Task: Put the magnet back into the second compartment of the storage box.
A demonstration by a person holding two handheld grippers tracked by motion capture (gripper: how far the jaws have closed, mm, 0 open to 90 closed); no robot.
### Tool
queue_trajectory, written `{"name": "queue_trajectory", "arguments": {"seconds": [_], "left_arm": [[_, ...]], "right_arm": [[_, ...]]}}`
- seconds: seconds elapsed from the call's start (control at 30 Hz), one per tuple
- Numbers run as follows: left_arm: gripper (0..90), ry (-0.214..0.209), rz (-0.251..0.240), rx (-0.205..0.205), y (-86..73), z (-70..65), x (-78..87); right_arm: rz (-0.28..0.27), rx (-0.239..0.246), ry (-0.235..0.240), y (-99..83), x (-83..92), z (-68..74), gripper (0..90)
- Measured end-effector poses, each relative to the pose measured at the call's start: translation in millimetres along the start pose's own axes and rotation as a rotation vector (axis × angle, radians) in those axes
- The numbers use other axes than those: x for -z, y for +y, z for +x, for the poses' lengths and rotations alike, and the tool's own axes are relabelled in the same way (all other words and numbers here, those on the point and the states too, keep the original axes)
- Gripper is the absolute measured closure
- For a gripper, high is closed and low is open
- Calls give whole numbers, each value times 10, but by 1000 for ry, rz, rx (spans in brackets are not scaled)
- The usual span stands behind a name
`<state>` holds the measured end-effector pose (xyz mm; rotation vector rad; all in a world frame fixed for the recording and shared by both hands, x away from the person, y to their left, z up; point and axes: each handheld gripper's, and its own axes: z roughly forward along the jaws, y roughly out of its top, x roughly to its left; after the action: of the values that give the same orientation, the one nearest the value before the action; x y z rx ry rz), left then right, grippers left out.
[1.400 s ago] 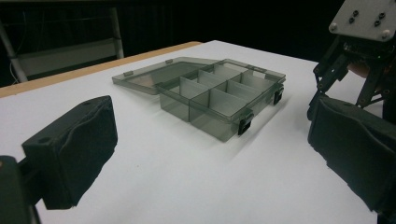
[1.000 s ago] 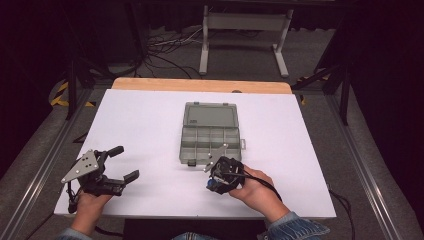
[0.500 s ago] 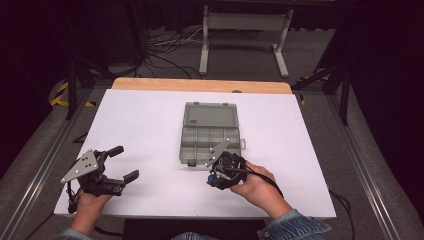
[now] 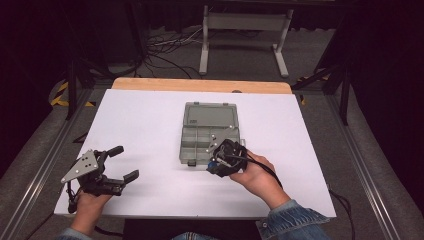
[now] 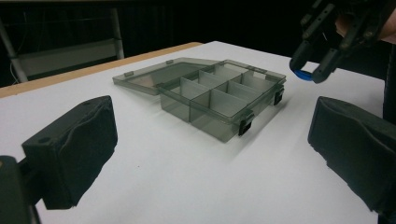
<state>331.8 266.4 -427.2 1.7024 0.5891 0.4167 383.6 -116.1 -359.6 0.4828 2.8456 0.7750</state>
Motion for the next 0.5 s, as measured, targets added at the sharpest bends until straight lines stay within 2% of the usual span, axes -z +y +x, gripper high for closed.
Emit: {"name": "queue_trajectory", "arguments": {"seconds": [0.5], "left_arm": [[23,1,-1,0,-2,4,0]], "right_arm": [[-23,-44,-42,172,-14,-325,626]]}}
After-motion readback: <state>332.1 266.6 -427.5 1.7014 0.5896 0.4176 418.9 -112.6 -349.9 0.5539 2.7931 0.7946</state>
